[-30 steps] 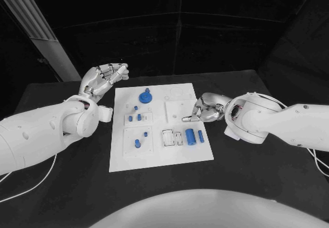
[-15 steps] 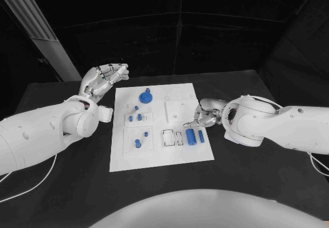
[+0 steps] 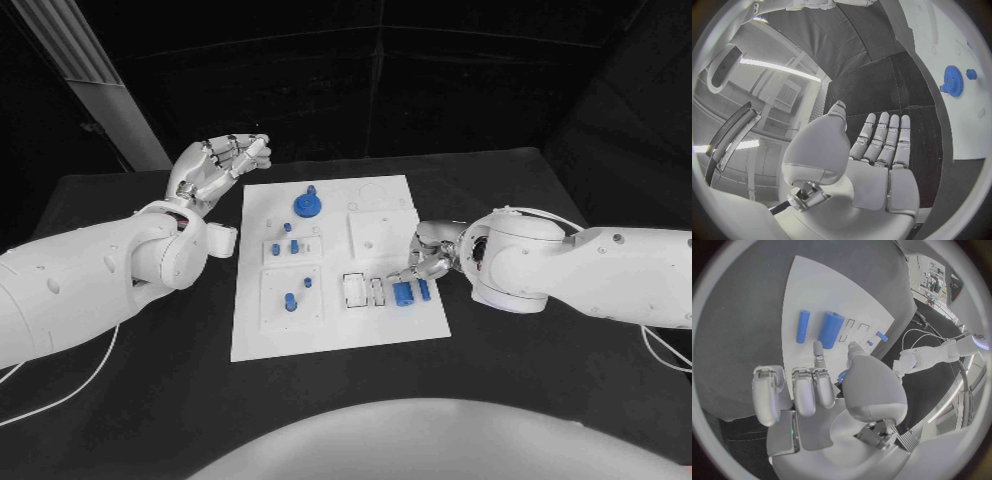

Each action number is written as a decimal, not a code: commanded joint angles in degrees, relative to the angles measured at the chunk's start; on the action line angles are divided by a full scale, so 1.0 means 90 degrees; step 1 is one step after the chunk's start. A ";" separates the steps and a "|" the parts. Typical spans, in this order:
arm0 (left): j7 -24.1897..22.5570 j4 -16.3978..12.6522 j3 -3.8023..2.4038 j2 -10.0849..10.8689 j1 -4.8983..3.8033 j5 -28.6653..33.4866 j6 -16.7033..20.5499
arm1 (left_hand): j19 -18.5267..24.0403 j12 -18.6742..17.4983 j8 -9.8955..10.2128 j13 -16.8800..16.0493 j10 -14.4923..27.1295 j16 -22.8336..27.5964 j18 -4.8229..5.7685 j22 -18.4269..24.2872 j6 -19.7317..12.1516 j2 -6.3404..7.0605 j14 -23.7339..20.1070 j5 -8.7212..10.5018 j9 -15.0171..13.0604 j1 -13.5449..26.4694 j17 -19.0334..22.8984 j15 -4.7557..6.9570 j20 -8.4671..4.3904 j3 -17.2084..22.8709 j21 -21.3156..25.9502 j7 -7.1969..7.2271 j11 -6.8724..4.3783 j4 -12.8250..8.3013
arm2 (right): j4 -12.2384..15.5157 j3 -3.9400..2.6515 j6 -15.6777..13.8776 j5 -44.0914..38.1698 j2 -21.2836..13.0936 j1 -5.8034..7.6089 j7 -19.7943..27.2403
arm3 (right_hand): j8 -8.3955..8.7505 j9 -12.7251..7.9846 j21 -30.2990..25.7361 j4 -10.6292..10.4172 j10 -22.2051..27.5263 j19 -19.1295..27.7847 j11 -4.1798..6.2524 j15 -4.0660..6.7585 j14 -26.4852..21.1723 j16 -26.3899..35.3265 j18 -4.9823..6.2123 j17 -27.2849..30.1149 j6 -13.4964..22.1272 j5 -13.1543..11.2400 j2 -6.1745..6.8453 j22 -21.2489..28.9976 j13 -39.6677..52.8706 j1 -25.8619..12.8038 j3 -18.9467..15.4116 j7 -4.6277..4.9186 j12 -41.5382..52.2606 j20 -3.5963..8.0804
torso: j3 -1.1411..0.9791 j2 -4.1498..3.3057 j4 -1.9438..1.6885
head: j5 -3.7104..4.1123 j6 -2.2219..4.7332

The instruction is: Assemble the parts on the task board

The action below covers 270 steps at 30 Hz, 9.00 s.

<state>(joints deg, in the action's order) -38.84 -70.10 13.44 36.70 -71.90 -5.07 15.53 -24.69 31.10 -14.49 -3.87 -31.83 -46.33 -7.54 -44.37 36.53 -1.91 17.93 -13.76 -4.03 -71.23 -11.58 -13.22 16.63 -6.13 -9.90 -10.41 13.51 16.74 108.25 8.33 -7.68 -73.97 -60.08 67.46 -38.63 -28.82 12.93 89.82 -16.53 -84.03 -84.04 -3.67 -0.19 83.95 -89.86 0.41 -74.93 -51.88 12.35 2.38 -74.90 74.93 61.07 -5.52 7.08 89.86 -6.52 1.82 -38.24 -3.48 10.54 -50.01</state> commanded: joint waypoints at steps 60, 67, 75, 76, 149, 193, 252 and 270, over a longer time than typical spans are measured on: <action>-0.0856 -0.0032 -0.0004 0.0061 0.0004 0.0011 -0.0128 | 0.0002 0.0052 -0.0038 0.0007 0.0056 -0.0044 0.0110 0.0012 -0.0059 -0.0082 -0.0052 -0.0044 0.0010 0.0019 0.0030 0.0011 0.0000 -0.0054 0.0048 -0.0578 0.0004 0.0001 | -0.0301 -0.0002 -0.0229 0.0255 0.0383 -0.0296 0.0398 | 0.1312 -0.0436 0.0020 0.1343 -0.0664 -0.0662 -0.0144 -0.0219 0.0673 -0.0016 -0.0045 -0.1674 0.0062 0.0448 -0.0556 -0.1677 0.1674 0.2032 0.1149 0.0158 0.0016 -0.0134 | -0.0001 0.0005 0.0003 | -0.0071 0.0001; -0.0851 -0.0026 -0.0004 0.0062 0.0005 0.0011 -0.0132 | 0.0005 0.0061 -0.0047 0.0006 0.0059 -0.0054 0.0112 0.0014 -0.0063 -0.0088 -0.0058 -0.0044 0.0009 0.0019 0.0042 0.0010 0.0000 -0.0063 0.0053 -0.0578 0.0005 0.0001 | -0.0153 -0.0004 -0.0635 0.0688 0.0137 -0.0293 0.0728 | 0.1333 -0.0458 0.0020 0.1394 -0.0664 -0.0662 -0.0136 -0.0214 0.0673 -0.0016 -0.0045 -0.1674 -0.0001 0.0483 -0.0533 -0.1677 0.1674 0.2064 0.1216 0.0153 0.0016 -0.0128 | 0.0003 0.0004 0.0002 | -0.0076 0.0001; -0.0845 -0.0018 -0.0004 0.0057 0.0007 0.0011 -0.0133 | 0.0006 0.0064 -0.0050 0.0006 0.0059 -0.0057 0.0113 0.0015 -0.0064 -0.0090 -0.0059 -0.0044 0.0009 0.0019 0.0045 0.0009 0.0000 -0.0066 0.0054 -0.0578 0.0005 0.0001 | -0.0086 -0.0005 -0.0986 0.1387 -0.0018 -0.0291 0.1111 | 0.1350 -0.0474 0.0020 0.1418 -0.0664 -0.0662 -0.0136 -0.0213 0.0673 -0.0016 -0.0045 -0.1674 -0.0039 0.0534 -0.0538 -0.1677 0.1674 0.2080 0.1268 0.0155 0.0016 -0.0125 | 0.0000 -0.0002 0.0003 | -0.0076 0.0001; -0.0844 -0.0019 -0.0004 0.0057 0.0007 0.0011 -0.0133 | 0.0006 0.0064 -0.0050 0.0006 0.0059 -0.0057 0.0113 0.0015 -0.0064 -0.0090 -0.0059 -0.0044 0.0009 0.0019 0.0045 0.0009 0.0000 -0.0066 0.0054 -0.0578 0.0005 0.0001 | -0.0085 -0.0005 -0.1005 0.1498 -0.0027 -0.0290 0.1152 | 0.1352 -0.0476 0.0020 0.1422 -0.0664 -0.0662 -0.0136 -0.0213 0.0673 -0.0016 -0.0045 -0.1674 -0.0044 0.0541 -0.0538 -0.1677 0.1674 0.2084 0.1275 0.0155 0.0016 -0.0125 | 0.0001 -0.0002 0.0001 | -0.0077 0.0001; -0.0813 0.0014 -0.0004 0.0004 0.0010 0.0011 -0.0176 | 0.0010 0.0084 -0.0070 0.0006 0.0066 -0.0079 0.0116 0.0020 -0.0073 -0.0107 -0.0066 -0.0045 0.0008 0.0013 0.0069 0.0008 -0.0001 -0.0082 0.0061 -0.0579 0.0006 0.0000 | -0.0593 -0.0008 -0.0917 0.4827 0.0637 -0.0286 0.1382 | 0.1700 -0.0651 0.0020 0.0703 -0.0664 -0.0662 -0.0202 -0.0256 0.0673 -0.0016 -0.0045 -0.1674 -0.0316 -0.0173 -0.0681 -0.1677 0.1674 0.1292 0.0974 0.0237 0.0016 -0.0181 | 0.0004 0.0005 0.0001 | -0.0143 0.0001; -0.0803 -0.0005 -0.0004 0.0038 0.0010 0.0011 -0.0193 | 0.0012 0.0096 -0.0084 0.0006 0.0075 -0.0097 0.0117 0.0023 -0.0083 -0.0120 -0.0068 -0.0049 0.0008 0.0002 0.0087 0.0007 -0.0001 -0.0091 0.0066 -0.0580 0.0006 -0.0002 | -0.0474 -0.0010 -0.1152 0.3909 0.0607 -0.0286 0.1230 | 0.1587 -0.0499 0.0020 -0.0008 -0.0664 -0.0662 -0.0058 -0.0102 0.0673 -0.0016 -0.0045 -0.1674 -0.0776 -0.1077 -0.0478 -0.1677 0.1674 0.0533 -0.0560 0.0080 0.0016 -0.0110 | -0.0002 0.0005 0.0010 | -0.0241 0.0001; -0.0764 0.0025 -0.0004 0.0034 0.0061 0.0012 -0.0229 | 0.0013 0.0113 -0.0100 0.0007 0.0085 -0.0125 0.0118 0.0027 -0.0098 -0.0131 -0.0059 -0.0058 0.0008 -0.0013 0.0108 0.0008 -0.0001 -0.0106 0.0071 -0.0581 0.0007 -0.0003 | -0.0170 0.0001 0.0138 0.0261 -0.0380 -0.0267 -0.0074 | -0.0795 0.1152 0.0020 0.0046 -0.0664 -0.0662 0.0034 0.0031 0.0673 -0.0016 -0.0045 -0.1674 0.0740 0.0265 -0.1016 -0.1677 0.1674 0.1270 -0.1077 -0.0001 0.0016 0.0032 | 0.0000 -0.0006 0.0004 | 0.0065 0.0001; -0.0757 0.0025 -0.0004 0.0031 0.0062 0.0012 -0.0244 | 0.0016 0.0123 -0.0110 0.0007 0.0090 -0.0139 0.0119 0.0030 -0.0108 -0.0143 -0.0060 -0.0068 0.0008 -0.0023 0.0123 0.0008 -0.0001 -0.0112 0.0076 -0.0582 0.0008 -0.0003 | -0.0416 0.0003 0.0769 0.0259 -0.0045 -0.0292 -0.0271 | -0.0806 0.1137 0.0020 0.0211 -0.0664 -0.0662 0.0020 0.0015 0.0673 -0.0016 -0.0045 -0.1674 0.0885 0.0278 -0.1088 -0.1677 0.1674 0.1734 -0.0919 0.0021 0.0016 0.0026 | 0.0003 0.0000 -0.0003 | 0.0079 0.0001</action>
<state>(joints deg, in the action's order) -38.84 -69.76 13.44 36.98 -71.26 -5.07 13.96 -24.69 32.04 -15.15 -3.88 -31.43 -47.25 -7.54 -44.16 35.93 -2.56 17.73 -14.01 -4.03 -71.47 -10.52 -13.02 16.63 -6.77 -9.42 -10.22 13.51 16.74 104.77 8.10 -4.14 -71.42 -60.65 65.10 -39.48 -36.76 23.65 89.82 -14.78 -84.02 -83.94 -3.70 0.01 83.93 -89.86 0.42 -74.91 -44.49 14.84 -7.44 -74.90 75.07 76.04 -13.91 7.29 89.87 -6.44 1.83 -38.23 -3.47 11.20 -49.99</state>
